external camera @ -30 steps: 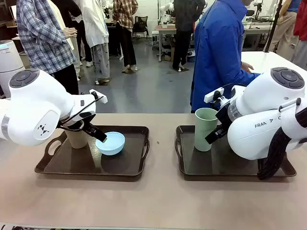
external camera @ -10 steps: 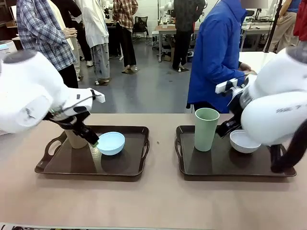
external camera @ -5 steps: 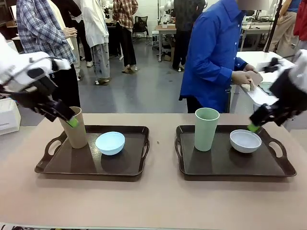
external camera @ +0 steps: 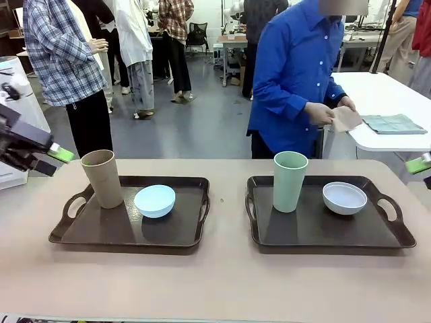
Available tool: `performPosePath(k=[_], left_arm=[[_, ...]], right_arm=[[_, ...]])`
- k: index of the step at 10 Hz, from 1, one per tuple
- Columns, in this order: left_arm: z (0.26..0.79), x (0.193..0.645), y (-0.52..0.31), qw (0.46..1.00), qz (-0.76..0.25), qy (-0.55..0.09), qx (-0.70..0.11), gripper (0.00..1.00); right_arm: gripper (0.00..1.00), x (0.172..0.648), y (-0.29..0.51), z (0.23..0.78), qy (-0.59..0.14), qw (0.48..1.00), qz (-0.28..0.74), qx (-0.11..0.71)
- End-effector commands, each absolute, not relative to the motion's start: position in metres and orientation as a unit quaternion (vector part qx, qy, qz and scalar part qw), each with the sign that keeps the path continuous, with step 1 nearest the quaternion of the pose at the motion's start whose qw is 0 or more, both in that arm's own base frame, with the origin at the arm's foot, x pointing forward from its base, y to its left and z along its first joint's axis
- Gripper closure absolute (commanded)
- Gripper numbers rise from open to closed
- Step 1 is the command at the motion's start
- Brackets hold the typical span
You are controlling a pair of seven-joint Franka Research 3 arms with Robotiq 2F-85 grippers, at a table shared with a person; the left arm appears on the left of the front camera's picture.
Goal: Set up a tray with a mat and arrange the tableware.
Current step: Pick up the Picnic Bowl and Reusable plastic cup from the Handle tray in front of the human's position and hold them in the air.
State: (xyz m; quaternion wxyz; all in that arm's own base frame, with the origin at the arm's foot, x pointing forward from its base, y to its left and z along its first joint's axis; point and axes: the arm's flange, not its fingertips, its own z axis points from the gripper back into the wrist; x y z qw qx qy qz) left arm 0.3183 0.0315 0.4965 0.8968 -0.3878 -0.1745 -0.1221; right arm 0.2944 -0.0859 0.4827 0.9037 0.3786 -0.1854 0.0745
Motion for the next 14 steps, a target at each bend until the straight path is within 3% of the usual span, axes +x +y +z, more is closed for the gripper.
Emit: performPosePath(k=[1,5,14], left_arm=[[0.490,0.322,0.057,0.869,-0.098,-0.144,-0.464,0.00],[0.470,0.315,0.102,0.851,-0.041,-0.135,-0.506,0.00],[0.456,0.311,0.117,0.857,-0.007,-0.120,-0.500,0.00]], right_arm=[[0.00,0.279,-0.087,0.440,-0.185,0.888,0.052,0.418],[0.00,0.282,-0.142,0.420,-0.205,0.854,-0.012,0.478],[0.00,0.276,-0.165,0.423,-0.207,0.855,-0.036,0.475]])
